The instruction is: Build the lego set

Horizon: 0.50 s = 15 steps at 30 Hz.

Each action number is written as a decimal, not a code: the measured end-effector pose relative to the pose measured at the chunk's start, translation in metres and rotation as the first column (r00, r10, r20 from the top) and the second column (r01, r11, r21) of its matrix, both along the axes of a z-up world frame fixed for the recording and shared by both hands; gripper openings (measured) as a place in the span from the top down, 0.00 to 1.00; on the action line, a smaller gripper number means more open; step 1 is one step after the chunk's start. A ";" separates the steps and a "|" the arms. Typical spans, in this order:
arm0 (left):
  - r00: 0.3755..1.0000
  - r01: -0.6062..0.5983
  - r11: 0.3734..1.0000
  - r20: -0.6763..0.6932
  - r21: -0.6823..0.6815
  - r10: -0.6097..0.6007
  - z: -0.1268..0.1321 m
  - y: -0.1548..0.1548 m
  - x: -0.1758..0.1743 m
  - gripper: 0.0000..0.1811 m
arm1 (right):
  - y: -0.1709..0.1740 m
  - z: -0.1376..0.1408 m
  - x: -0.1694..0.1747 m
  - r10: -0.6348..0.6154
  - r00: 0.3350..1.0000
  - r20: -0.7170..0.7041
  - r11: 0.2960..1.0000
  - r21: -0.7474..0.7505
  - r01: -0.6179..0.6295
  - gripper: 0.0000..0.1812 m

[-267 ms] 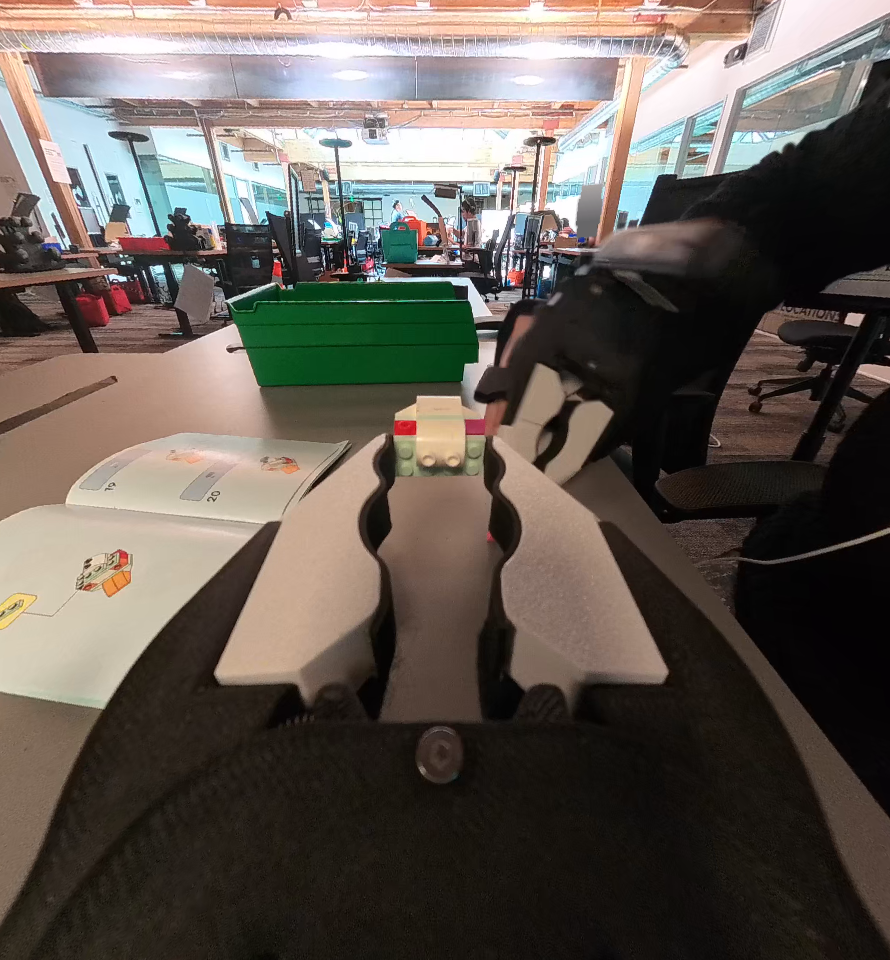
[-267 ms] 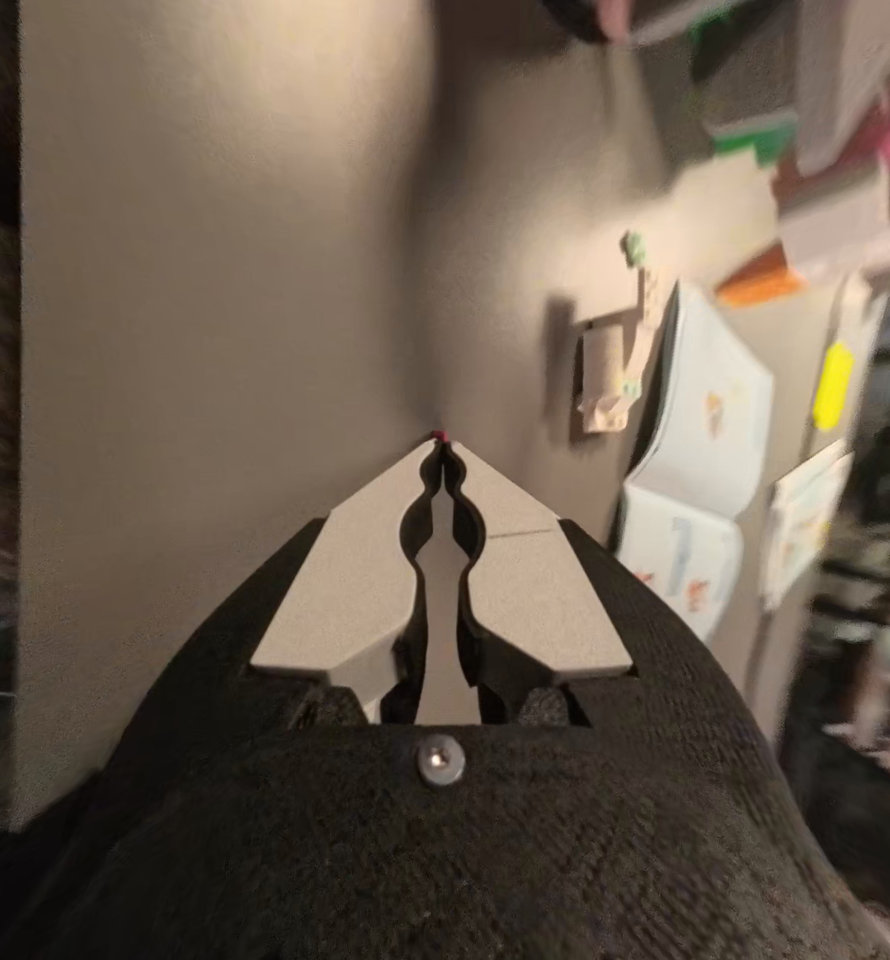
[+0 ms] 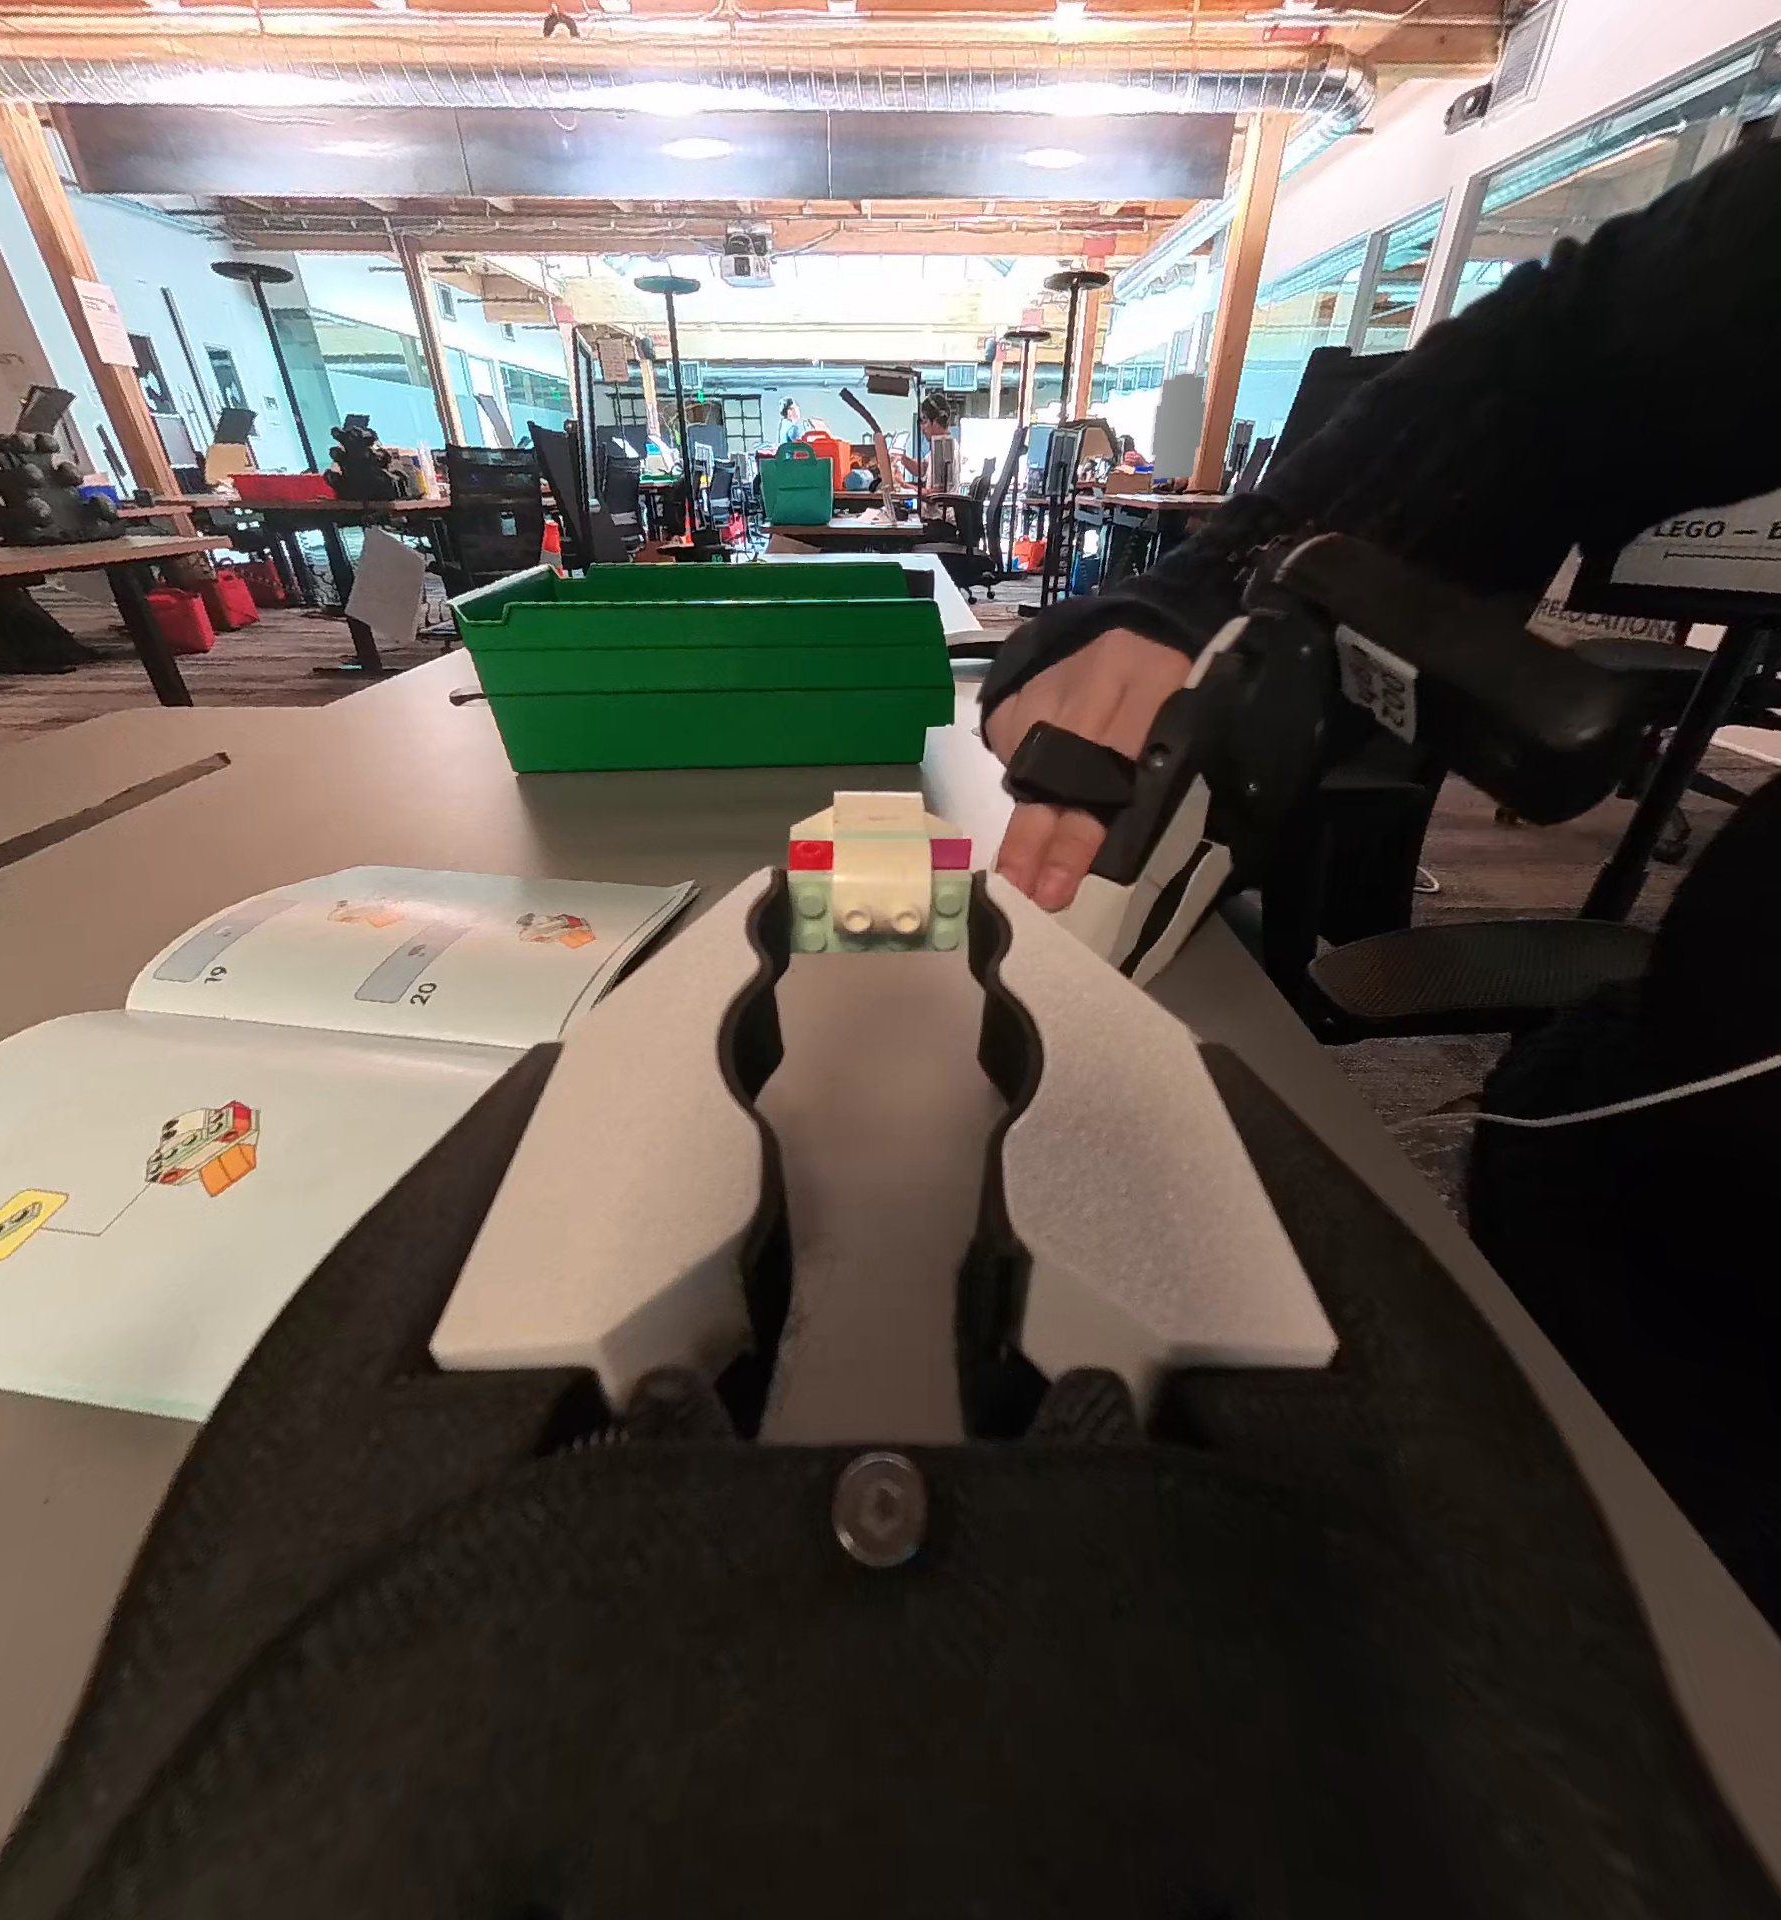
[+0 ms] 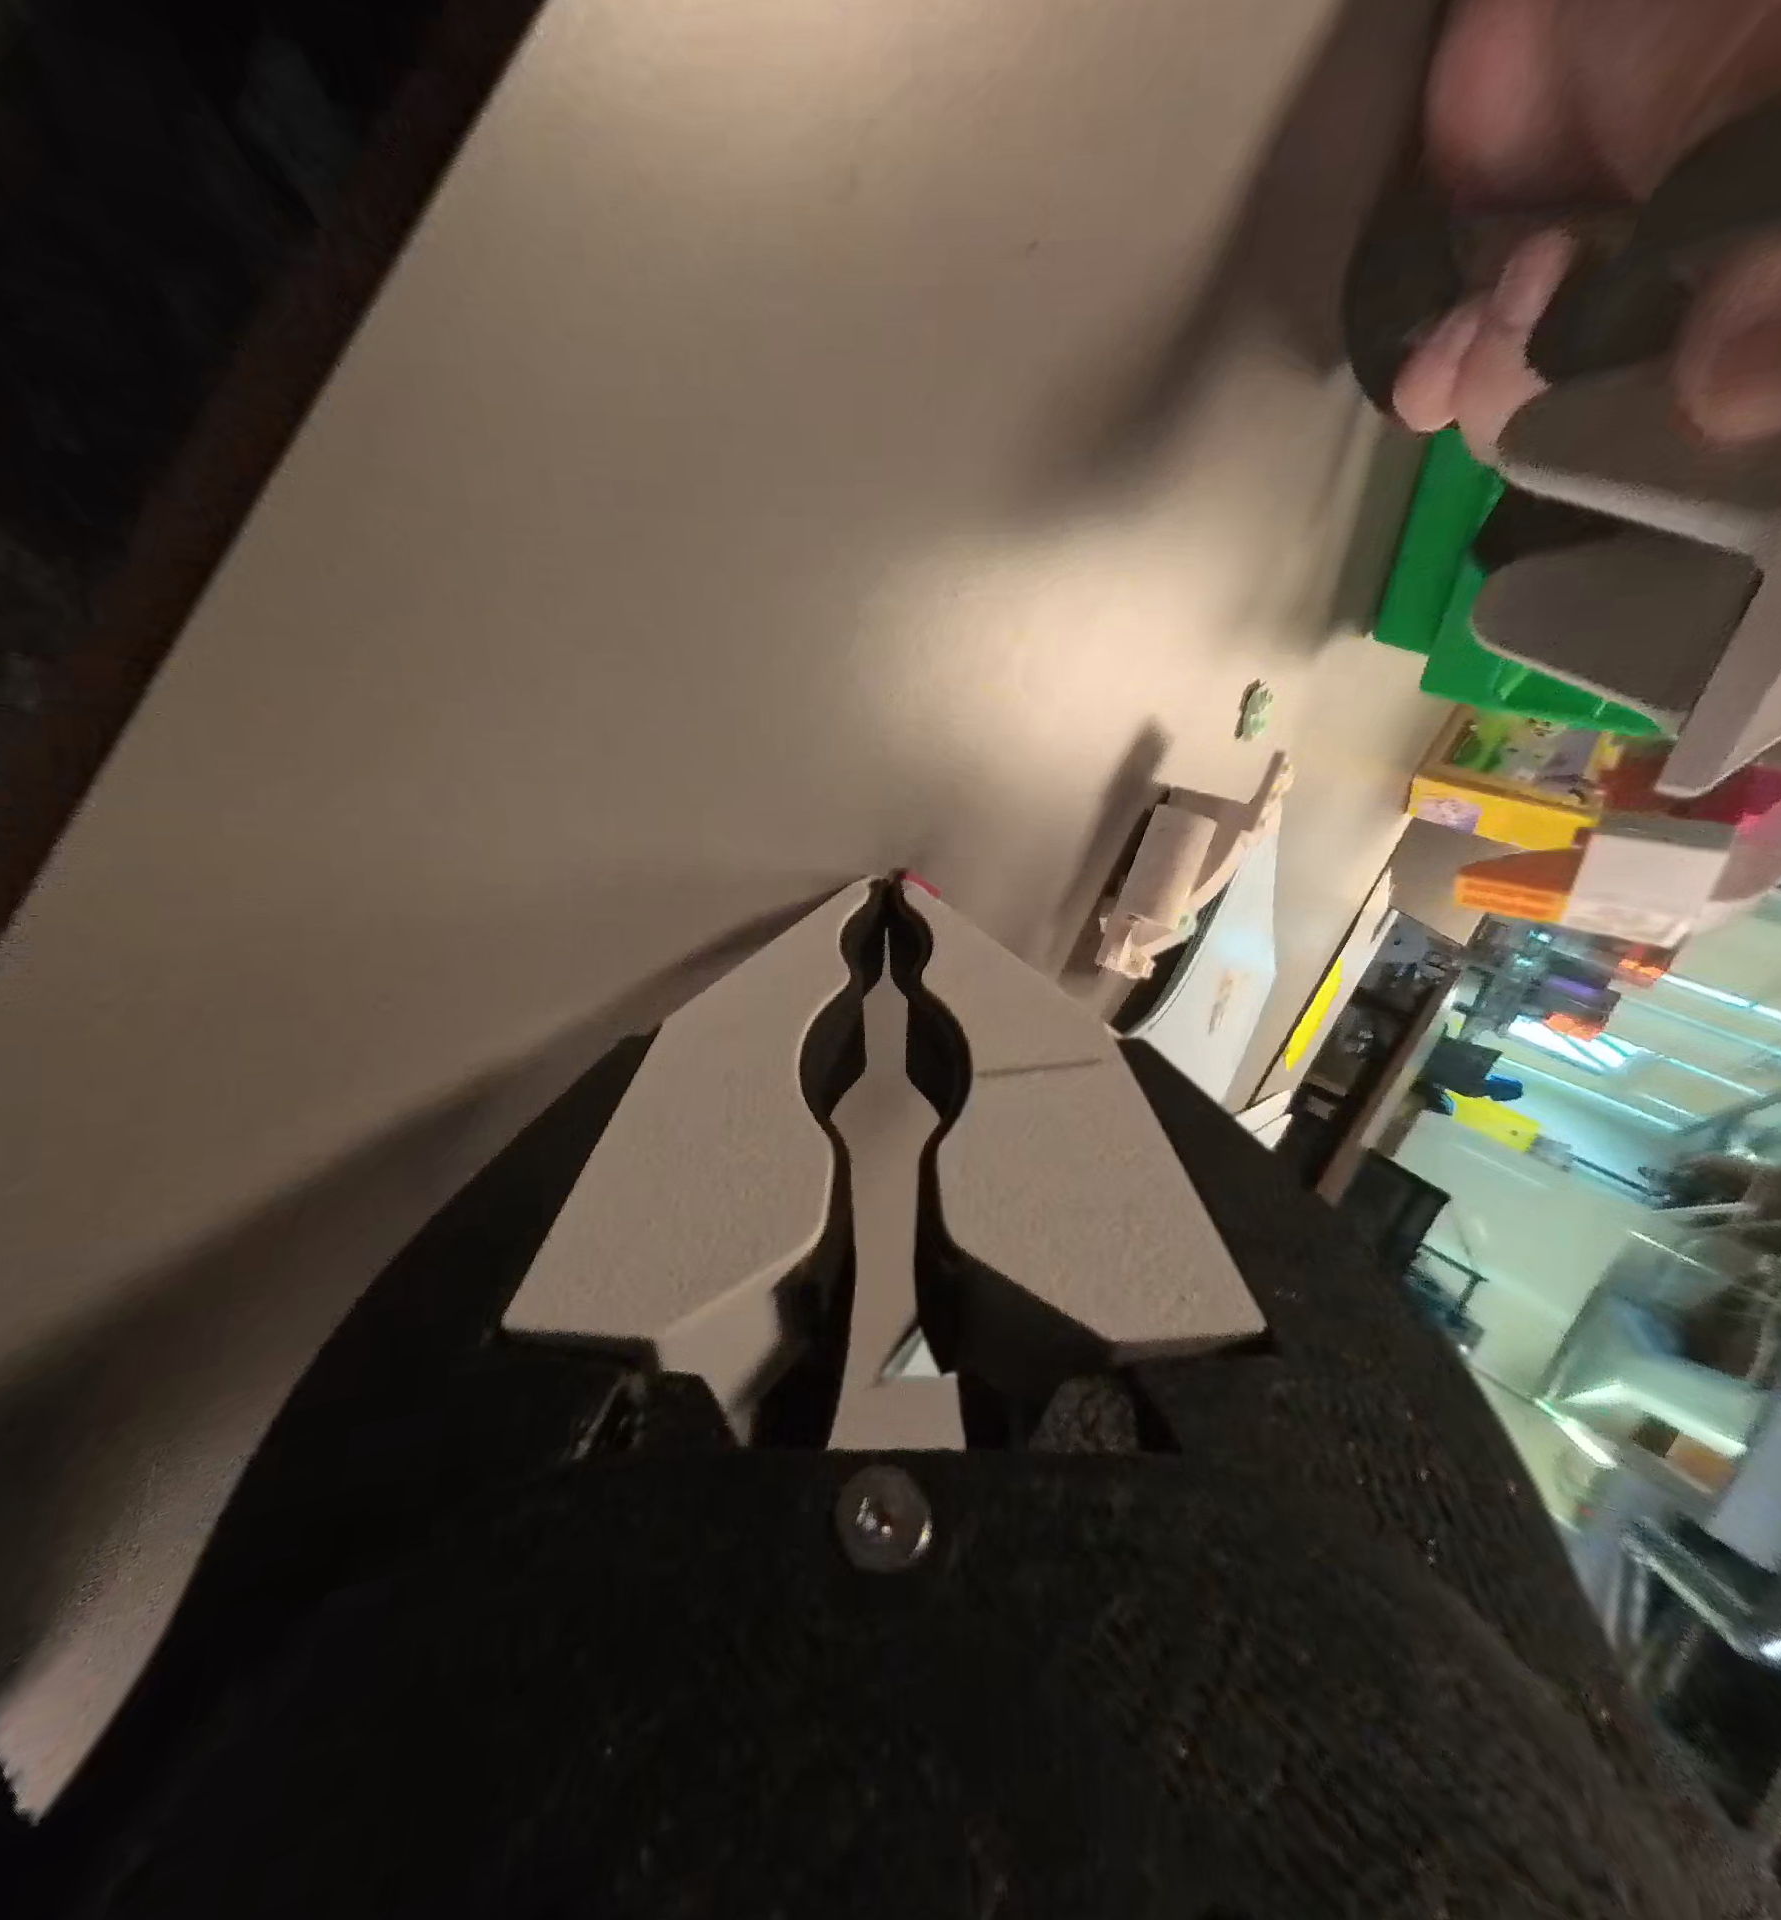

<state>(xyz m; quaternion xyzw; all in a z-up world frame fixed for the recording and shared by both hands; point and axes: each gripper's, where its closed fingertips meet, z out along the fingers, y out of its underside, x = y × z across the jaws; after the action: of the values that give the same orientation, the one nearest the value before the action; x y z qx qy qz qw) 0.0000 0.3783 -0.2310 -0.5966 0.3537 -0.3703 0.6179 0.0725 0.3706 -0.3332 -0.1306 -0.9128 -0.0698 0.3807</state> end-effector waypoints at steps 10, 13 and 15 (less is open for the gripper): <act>1.000 0.000 1.000 0.003 -0.002 0.000 0.000 0.000 0.000 0.82 | 0.005 0.015 0.004 -0.490 0.871 0.038 0.741 -0.508 0.439 0.97; 1.000 0.000 1.000 0.006 -0.004 0.000 0.000 0.000 -0.001 0.82 | 0.005 0.016 0.005 -0.669 0.734 0.115 0.514 -0.641 0.570 0.96; 1.000 0.000 1.000 0.009 -0.007 0.000 0.001 0.000 -0.001 0.82 | 0.006 0.010 0.006 -0.760 0.623 0.185 0.350 -0.691 0.632 0.95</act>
<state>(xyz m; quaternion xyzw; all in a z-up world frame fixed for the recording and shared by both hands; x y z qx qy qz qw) -0.0007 0.3788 -0.2305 -0.5972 0.3496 -0.3742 0.6174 0.0788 0.3763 -0.3237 -0.6457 -0.6846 0.1376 0.3090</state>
